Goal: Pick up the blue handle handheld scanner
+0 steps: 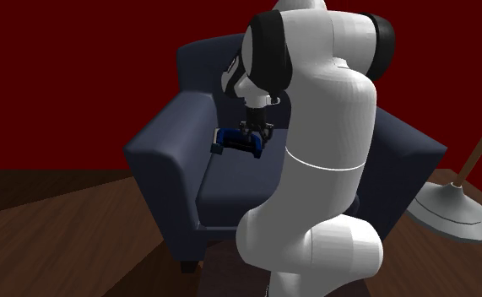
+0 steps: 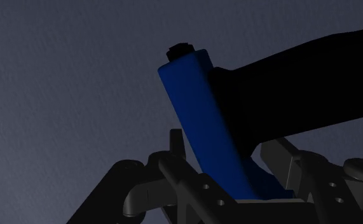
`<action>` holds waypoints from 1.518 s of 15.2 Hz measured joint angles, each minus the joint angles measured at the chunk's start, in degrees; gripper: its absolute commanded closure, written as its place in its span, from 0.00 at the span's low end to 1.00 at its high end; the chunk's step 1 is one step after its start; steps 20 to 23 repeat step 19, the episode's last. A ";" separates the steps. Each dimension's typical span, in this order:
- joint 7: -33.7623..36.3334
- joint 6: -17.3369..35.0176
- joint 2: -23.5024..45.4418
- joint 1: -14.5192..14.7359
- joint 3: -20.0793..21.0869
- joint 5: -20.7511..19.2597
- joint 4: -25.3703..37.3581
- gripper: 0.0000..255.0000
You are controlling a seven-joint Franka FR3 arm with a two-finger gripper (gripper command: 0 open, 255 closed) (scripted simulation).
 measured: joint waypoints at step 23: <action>-0.82 -10.76 -3.27 -0.13 -0.23 0.71 7.39 1.00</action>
